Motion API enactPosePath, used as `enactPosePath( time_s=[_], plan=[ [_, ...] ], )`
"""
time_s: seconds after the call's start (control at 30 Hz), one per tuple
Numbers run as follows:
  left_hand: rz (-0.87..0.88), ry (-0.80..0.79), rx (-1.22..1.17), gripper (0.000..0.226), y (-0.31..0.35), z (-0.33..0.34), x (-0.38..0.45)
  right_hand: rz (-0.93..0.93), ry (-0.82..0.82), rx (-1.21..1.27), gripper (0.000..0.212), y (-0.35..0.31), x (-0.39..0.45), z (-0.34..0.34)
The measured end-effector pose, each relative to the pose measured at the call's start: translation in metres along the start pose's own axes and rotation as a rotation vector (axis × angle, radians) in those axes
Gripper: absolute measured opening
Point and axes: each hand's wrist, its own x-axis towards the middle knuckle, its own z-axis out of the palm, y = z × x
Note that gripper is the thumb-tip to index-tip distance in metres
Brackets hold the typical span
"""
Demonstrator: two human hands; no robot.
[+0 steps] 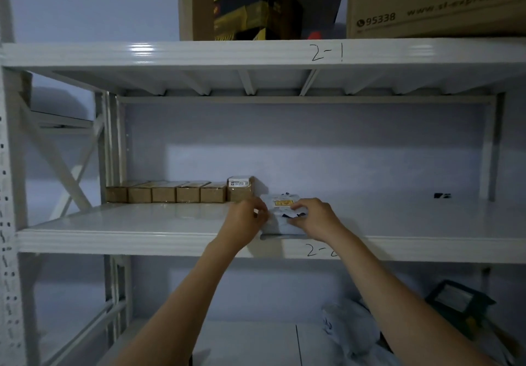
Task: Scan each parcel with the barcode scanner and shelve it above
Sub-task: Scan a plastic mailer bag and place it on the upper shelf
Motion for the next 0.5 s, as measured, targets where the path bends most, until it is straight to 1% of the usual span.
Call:
enactPosePath(
  time_s=[0.1,0.2,0.3,0.37,0.5],
  plan=[
    [0.068,-0.044,0.149,0.022,-0.013,0.010,0.016,0.016,0.079,-0.132,0.042,0.003,0.019,0.016],
    [0.083,-0.151,0.218,0.034,-0.028,0.017,0.033,0.000,0.110,-0.243,0.040,0.003,0.036,0.031],
    [0.076,-0.279,0.336,0.042,-0.039,0.020,0.057,0.019,0.073,-0.342,0.041,0.001,0.056,0.041],
    [0.076,-0.350,0.403,0.043,-0.045,0.022,0.072,0.038,0.042,-0.383,0.043,-0.002,0.069,0.045],
    [0.036,-0.405,0.468,0.042,-0.058,0.028,0.095,0.042,-0.056,-0.403,0.044,-0.011,0.093,0.048]
  ],
)
